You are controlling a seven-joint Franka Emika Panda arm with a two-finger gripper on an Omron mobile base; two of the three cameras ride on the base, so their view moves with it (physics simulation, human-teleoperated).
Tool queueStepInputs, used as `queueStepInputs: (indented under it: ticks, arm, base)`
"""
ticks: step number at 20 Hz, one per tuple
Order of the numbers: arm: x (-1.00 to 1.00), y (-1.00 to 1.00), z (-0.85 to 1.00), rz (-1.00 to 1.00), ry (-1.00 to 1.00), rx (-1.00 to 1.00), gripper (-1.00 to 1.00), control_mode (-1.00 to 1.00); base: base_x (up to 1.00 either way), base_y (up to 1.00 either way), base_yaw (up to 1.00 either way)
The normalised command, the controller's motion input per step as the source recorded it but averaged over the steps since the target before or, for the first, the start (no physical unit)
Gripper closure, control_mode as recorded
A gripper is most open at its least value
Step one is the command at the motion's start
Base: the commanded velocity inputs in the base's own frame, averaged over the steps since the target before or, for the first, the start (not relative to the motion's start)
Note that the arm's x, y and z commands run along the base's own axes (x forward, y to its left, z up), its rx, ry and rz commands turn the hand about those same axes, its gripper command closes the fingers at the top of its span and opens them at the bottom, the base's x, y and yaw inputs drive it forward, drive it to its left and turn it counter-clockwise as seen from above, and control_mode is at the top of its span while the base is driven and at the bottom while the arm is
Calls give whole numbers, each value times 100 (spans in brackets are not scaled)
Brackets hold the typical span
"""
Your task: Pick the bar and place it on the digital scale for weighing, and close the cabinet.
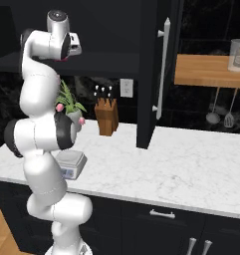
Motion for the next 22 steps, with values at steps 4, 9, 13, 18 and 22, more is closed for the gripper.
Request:
queueStepInputs:
  ticks: [4, 9, 13, 18, 22]
  arm:
    - [-56, -13, -7, 0, -27, 3, 100, -100]
    - [-54, -12, 0, 0, -18, 18, 100, -100]
    - [-80, -28, 32, 0, 0, 20, 100, -100]
    - [-100, -39, 35, 0, 5, 5, 100, -100]
    - [-100, -41, 0, 2, -1, 0, 100, -100]
  base:
    - [0, 0, 0]
    - [0, 0, 0]
    - [0, 0, 0]
    - [0, 0, 0]
    - [0, 0, 0]
